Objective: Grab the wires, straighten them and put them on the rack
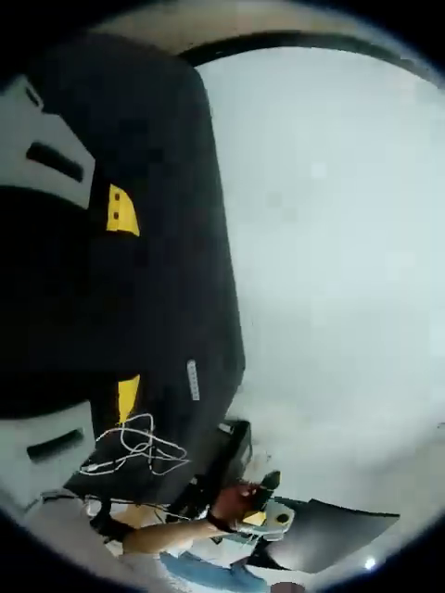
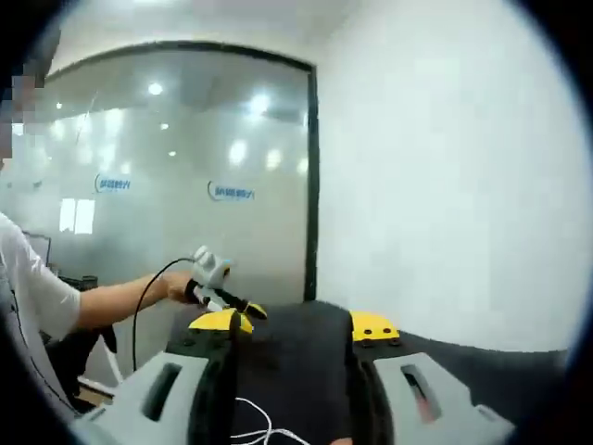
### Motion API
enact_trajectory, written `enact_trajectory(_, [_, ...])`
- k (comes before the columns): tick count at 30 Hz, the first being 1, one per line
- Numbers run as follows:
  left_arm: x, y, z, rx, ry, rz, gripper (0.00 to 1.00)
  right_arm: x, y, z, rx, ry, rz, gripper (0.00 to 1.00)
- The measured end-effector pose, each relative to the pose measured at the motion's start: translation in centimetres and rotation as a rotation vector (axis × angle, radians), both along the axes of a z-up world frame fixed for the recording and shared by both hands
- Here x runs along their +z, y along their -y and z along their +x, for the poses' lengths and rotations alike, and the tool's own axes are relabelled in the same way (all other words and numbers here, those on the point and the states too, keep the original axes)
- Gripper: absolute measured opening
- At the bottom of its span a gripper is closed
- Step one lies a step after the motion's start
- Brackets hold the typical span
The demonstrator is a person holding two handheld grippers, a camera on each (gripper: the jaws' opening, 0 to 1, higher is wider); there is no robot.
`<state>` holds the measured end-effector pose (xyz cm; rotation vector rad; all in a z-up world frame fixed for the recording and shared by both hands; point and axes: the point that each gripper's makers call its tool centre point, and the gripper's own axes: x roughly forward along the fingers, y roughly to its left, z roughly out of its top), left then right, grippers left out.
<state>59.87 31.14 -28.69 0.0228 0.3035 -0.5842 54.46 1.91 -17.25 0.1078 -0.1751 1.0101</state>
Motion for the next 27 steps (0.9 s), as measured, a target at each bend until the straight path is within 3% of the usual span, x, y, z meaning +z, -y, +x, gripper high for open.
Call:
enact_trajectory(1, [1.0, -0.2, 0.1, -0.008, 0.057, -0.005, 0.91, -0.7, 2.0, -0.3, -0.046, -0.039, 0.022, 0.44])
enact_trajectory(2, [2.0, -0.4, -0.1, -0.03, 0.116, 0.01, 0.96, -1.3, 3.6, -1.2, -0.082, -0.034, 0.032, 0.45])
enact_trajectory(3, [3.8, -1.8, 0.2, 0.032, 0.243, 0.061, 0.96, -1.4, 4.9, -2.2, -0.101, 0.008, 0.033, 0.47])
enact_trajectory(4, [4.9, -2.8, 0.0, 0.09, 0.279, 0.063, 0.96, -1.8, 6.7, -3.2, -0.154, 0.028, 0.029, 0.48])
enact_trajectory(5, [7.0, -3.5, -0.4, 0.098, 0.362, 0.087, 0.96, -2.0, 8.0, -3.5, -0.202, 0.042, 0.022, 0.46])
enact_trajectory(6, [9.3, -3.4, -1.0, 0.089, 0.444, 0.024, 0.96, -2.1, 9.0, -3.9, -0.241, 0.065, 0.009, 0.42])
enact_trajectory(7, [10.4, -2.8, -2.0, 0.082, 0.468, -0.016, 0.96, -2.1, 9.7, -4.1, -0.264, 0.075, 0.005, 0.4])
enact_trajectory(9, [13.8, -2.1, -3.6, 0.089, 0.531, -0.156, 0.96, -2.5, 10.0, -5.2, -0.266, 0.033, -0.003, 0.39])
enact_trajectory(10, [14.7, -1.7, -4.1, 0.107, 0.529, -0.203, 0.96, -2.2, 9.9, -6.0, -0.245, 0.031, 0.005, 0.4])
enact_trajectory(11, [14.1, -0.2, -5.1, 0.115, 0.494, -0.24, 0.96, -1.9, 9.4, -7.0, -0.214, 0.041, 0.004, 0.42])
enact_trajectory(12, [12.6, 1.0, -5.6, 0.128, 0.408, -0.268, 0.96, -2.0, 9.1, -7.8, -0.202, 0.059, -0.023, 0.44])
enact_trajectory(13, [10.2, 2.6, -6.0, 0.09, 0.27, -0.293, 0.96, -2.2, 9.3, -8.1, -0.221, 0.072, -0.045, 0.44])
enact_trajectory(15, [3.7, 7.0, -8.4, -0.027, 0.013, -0.27, 0.96, -3.1, 9.7, -8.6, -0.278, 0.13, -0.123, 0.41])
enact_trajectory(17, [-4.0, 10.8, -10.7, -0.057, -0.266, -0.276, 0.96, -3.9, 9.9, -9.0, -0.308, 0.171, -0.167, 0.4])
enact_trajectory(18, [-6.2, 11.5, -11.1, -0.051, -0.326, -0.263, 0.96, -4.5, 9.9, -9.2, -0.32, 0.188, -0.193, 0.4])
enact_trajectory(19, [-8.8, 12.3, -10.4, -0.052, -0.394, -0.168, 0.96, -5.1, 9.6, -9.5, -0.313, 0.193, -0.215, 0.4])
enact_trajectory(20, [-10.2, 12.4, -9.7, -0.023, -0.375, -0.105, 0.96, -5.7, 9.4, -9.8, -0.306, 0.2, -0.218, 0.41])
enact_trajectory(21, [-10.5, 12.8, -8.3, 0.018, -0.277, -0.073, 0.95, -5.9, 9.2, -10.0, -0.301, 0.199, -0.21, 0.41])
enact_trajectory(22, [-10.9, 13.0, -7.5, 0.035, -0.248, -0.02, 0.92, -6.1, 9.0, -10.3, -0.291, 0.192, -0.199, 0.41])
enact_trajectory(25, [-11.0, 13.9, -6.2, 0.034, -0.303, -0.101, 0.37, -6.4, 9.0, -11.1, -0.298, 0.204, -0.197, 0.41])
enact_trajectory(26, [-11.0, 14.0, -5.6, 0.051, -0.314, -0.131, 0.27, -6.5, 9.3, -11.1, -0.303, 0.205, -0.2, 0.41])
enact_trajectory(27, [-11.0, 14.0, -5.5, 0.042, -0.305, -0.125, 0.28, -6.6, 9.5, -11.0, -0.311, 0.195, -0.196, 0.4])
